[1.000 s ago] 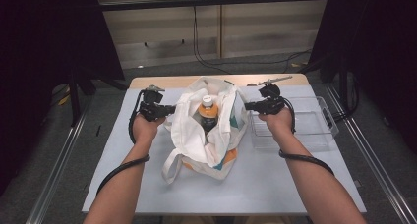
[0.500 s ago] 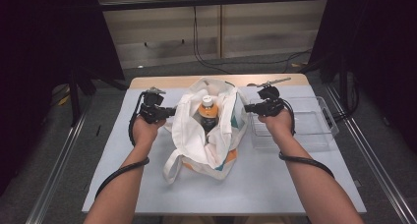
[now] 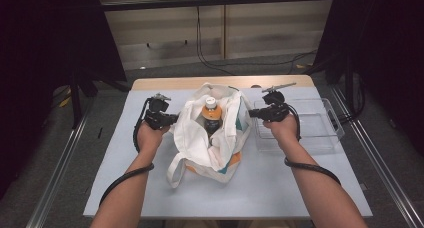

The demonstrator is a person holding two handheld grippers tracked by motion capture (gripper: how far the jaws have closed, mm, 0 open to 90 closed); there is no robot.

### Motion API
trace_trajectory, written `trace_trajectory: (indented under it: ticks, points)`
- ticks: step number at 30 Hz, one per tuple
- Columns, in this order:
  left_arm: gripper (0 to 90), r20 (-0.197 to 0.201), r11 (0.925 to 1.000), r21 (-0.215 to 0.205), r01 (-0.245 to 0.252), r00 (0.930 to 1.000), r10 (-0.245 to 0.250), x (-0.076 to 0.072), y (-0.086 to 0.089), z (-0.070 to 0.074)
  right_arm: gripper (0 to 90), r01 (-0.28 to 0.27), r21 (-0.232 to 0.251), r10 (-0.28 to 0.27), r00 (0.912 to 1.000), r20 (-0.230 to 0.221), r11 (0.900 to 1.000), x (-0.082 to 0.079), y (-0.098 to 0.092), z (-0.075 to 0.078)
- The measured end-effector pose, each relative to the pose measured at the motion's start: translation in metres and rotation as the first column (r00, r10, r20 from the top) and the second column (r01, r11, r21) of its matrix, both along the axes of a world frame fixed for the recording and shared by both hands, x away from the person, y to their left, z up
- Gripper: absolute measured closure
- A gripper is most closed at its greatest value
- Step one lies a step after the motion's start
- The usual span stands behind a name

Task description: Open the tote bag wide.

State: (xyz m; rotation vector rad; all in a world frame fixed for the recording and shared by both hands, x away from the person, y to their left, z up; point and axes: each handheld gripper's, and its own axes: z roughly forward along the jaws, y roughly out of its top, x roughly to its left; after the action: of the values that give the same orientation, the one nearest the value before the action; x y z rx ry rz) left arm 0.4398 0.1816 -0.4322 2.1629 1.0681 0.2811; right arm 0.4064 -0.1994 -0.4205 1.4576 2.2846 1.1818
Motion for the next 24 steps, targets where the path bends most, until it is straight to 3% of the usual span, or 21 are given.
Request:
trace_trajectory:
  ticks: [4,7,10,15,24]
  points:
    - [87.3,0.012,0.9997,-0.022,-0.007,0.9999,0.008,-0.003,-0.001,0.003,88.2,0.004,0.001,-0.004,1.0,0.005,1.0,-0.001,0.002,-0.001]
    - [86.5,0.016,0.9999,-0.016,-0.005,0.9999,0.005,-0.003,-0.001,0.007,87.8,0.001,0.001,-0.001,1.0,0.008,1.0,-0.001,0.002,0.002]
    - [75.6,0.019,0.9998,-0.019,-0.001,0.9998,0.001,-0.002,0.001,0.012,84.0,0.01,-0.006,-0.01,0.9997,0.022,1.0,-0.001,0.002,0.007]
    - [65.0,0.022,0.9994,-0.035,-0.005,0.9997,0.006,-0.004,0.006,0.017,78.0,0.02,-0.011,-0.019,0.9994,0.03,1.0,-0.002,0.003,0.012]
    - [58.3,0.063,0.9984,-0.056,0.01,0.998,-0.006,-0.01,0.005,0.03,68.4,0.024,-0.006,-0.024,0.9986,0.048,1.0,-0.004,0.005,0.025]
